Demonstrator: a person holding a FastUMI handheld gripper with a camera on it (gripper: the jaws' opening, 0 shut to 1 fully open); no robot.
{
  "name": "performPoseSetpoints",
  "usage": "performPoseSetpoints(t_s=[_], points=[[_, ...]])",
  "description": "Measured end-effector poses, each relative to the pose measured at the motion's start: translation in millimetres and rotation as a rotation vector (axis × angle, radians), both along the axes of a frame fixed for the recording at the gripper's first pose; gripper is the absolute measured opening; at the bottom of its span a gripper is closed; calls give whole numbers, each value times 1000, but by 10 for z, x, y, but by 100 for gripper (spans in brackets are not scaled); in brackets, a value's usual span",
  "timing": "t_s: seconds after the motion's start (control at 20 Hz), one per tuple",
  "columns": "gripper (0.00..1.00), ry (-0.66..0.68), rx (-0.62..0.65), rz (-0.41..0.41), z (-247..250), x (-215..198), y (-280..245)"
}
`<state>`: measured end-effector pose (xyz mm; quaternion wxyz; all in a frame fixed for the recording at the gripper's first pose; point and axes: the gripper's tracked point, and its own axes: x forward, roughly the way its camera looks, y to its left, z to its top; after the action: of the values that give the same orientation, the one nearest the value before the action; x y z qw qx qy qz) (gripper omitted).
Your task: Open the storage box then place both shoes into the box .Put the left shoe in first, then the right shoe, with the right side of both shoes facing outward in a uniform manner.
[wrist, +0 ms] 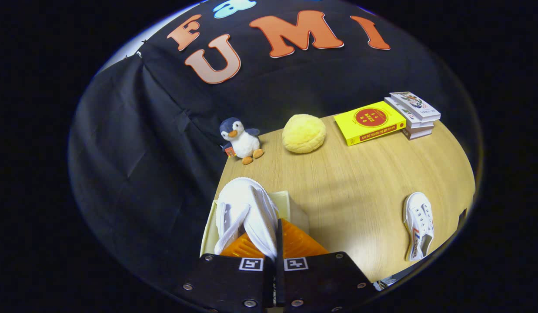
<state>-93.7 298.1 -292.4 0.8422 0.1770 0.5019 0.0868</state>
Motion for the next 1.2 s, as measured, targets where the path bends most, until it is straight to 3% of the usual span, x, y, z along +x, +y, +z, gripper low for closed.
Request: performPoseSetpoints(t_s=[0.25,0.65,0.85,0.9,1.2], points=[[3,112,-22,4,-357,-163,443],[6,314,-61,-104,-1022,-365,728],[26,425,17,-15,-1103,-681,978],[27,432,47,17,-1081,-742,1026],[57,360,269,44,-500,-651,873]])
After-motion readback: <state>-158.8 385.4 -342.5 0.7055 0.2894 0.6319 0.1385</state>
